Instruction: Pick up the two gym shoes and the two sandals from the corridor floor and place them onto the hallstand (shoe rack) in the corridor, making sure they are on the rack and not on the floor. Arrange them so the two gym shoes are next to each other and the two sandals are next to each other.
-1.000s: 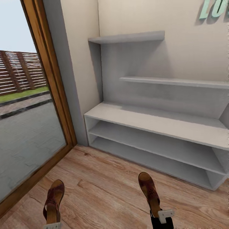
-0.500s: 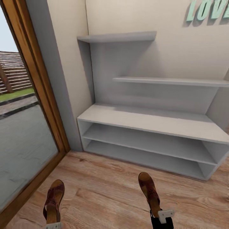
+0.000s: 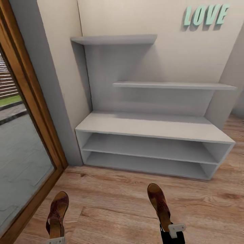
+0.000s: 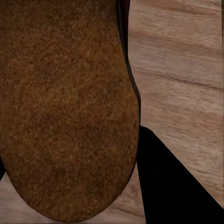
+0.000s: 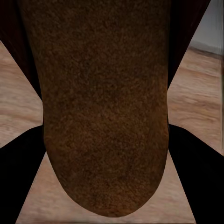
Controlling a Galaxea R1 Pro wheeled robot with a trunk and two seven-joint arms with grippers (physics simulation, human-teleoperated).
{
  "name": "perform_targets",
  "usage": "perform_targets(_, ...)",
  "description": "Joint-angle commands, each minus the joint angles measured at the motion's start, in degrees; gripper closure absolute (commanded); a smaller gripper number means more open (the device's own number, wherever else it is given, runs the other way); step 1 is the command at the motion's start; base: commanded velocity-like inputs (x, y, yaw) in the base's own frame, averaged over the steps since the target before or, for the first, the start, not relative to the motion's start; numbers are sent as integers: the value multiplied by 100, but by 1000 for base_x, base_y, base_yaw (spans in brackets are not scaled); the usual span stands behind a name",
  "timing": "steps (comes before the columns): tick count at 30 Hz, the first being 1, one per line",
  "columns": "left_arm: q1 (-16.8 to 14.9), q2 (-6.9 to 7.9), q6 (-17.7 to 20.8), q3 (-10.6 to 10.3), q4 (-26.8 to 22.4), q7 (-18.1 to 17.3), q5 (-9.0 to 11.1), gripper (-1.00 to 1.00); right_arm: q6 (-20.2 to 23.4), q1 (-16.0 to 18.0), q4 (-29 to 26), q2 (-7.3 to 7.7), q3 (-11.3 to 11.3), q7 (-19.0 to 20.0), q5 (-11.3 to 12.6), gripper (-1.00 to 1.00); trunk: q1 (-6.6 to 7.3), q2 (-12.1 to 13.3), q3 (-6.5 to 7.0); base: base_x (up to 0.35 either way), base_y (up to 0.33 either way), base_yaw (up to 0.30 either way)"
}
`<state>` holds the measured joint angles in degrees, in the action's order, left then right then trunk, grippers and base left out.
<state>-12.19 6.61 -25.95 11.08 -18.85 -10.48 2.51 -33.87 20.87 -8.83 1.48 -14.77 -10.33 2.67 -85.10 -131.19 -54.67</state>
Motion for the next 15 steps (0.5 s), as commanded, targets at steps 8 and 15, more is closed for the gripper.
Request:
perform_targets(8, -2, -2, -6, 34, 6, -51, 4, 100, -14, 5, 4, 1, -43, -21, 32, 100, 1, -2, -5, 0, 33, -267)
perform_targets(15, -2, 0, -6, 34, 11, -51, 4, 100, -14, 5, 4, 1, -43, -25, 32, 100, 1, -2, -5, 0, 2, -267)
